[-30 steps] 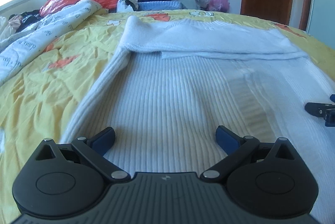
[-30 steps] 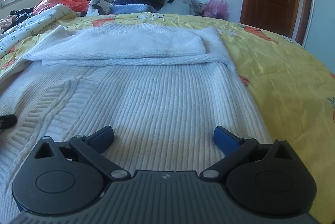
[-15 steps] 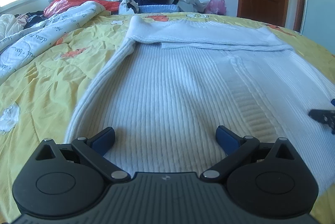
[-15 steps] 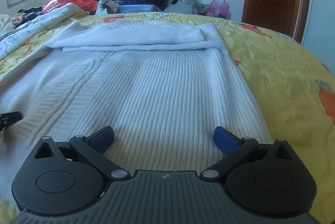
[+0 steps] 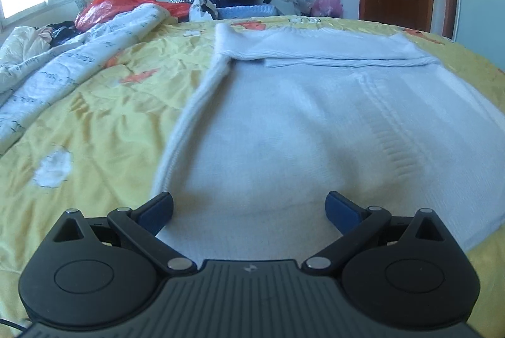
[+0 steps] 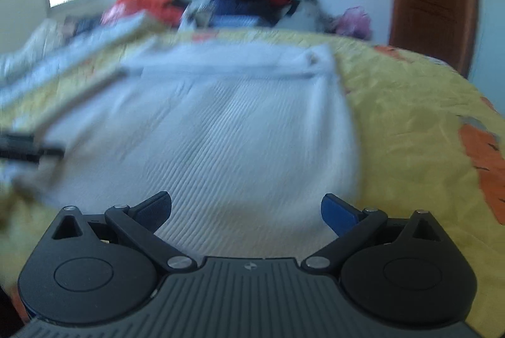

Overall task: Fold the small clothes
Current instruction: 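Grasp the cardigan side edge with the right tool while the left tool grasps it too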

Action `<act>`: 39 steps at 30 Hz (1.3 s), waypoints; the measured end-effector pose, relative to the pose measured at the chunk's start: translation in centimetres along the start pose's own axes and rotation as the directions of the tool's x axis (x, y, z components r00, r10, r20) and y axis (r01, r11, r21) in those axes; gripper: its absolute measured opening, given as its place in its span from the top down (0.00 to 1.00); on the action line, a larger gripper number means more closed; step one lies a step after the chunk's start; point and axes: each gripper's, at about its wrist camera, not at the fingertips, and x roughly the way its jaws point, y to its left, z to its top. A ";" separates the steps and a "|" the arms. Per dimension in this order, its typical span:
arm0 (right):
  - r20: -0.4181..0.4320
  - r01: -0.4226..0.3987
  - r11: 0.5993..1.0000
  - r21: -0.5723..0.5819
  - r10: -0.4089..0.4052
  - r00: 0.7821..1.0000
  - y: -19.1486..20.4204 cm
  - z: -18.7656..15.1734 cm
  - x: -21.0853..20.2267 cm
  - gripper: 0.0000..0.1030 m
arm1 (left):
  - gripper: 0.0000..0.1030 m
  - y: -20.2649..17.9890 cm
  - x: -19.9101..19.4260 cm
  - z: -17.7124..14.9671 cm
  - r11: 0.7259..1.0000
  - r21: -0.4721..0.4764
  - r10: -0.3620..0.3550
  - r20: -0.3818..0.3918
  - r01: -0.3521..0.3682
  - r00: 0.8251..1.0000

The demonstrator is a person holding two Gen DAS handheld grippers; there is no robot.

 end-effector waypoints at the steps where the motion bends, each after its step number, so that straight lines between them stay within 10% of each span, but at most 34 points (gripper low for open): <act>1: 0.007 0.003 0.999 0.045 -0.003 1.000 -1.1 0.3 -0.5 0.00 | 0.00 0.6 -0.1 -0.2 1.000 -0.004 0.014 -0.002 -0.014 1.000; 9: -0.080 -0.145 0.912 0.385 0.189 0.979 -8.3 -1.0 1.2 0.19 | 0.00 5.0 0.0 -0.9 0.962 -0.233 -0.151 -0.034 0.139 0.988; 12: -0.091 -0.210 0.896 0.392 0.265 0.960 -7.7 -0.6 2.1 0.30 | 0.00 5.5 -0.1 -0.6 0.896 -0.313 -0.333 -0.004 0.315 0.943; 14: -0.098 -0.224 0.888 0.402 0.285 0.953 -7.5 -0.5 2.5 0.44 | 0.01 5.3 0.0 -0.5 0.886 -0.322 -0.353 -0.001 0.334 0.935; 16: -0.124 -0.221 0.885 0.409 0.294 0.948 -7.3 -0.4 3.0 0.83 | 0.06 4.6 0.0 -0.3 0.918 -0.272 -0.306 -0.023 0.288 0.952; 20: -0.108 -0.244 0.854 0.460 0.327 0.939 -8.3 -1.2 2.5 0.82 | 0.24 4.2 -0.5 -0.3 0.942 -0.219 -0.269 -0.046 0.252 0.962; 24: -0.071 -0.281 0.785 0.552 0.380 0.922 -9.4 -2.0 2.4 0.67 | 0.66 5.2 -0.4 -0.2 0.945 -0.241 -0.243 -0.061 0.222 0.968; 28: -0.031 -0.316 0.706 0.634 0.431 0.902 -10.2 -2.6 2.7 0.59 | 0.70 6.3 -0.3 -0.2 0.934 -0.270 -0.262 -0.068 0.235 0.963; 39: 0.019 -0.363 0.649 0.668 0.473 0.881 -10.9 -2.2 2.3 0.59 | 0.87 8.6 0.4 -0.3 0.884 -0.376 -0.330 -0.079 0.279 0.941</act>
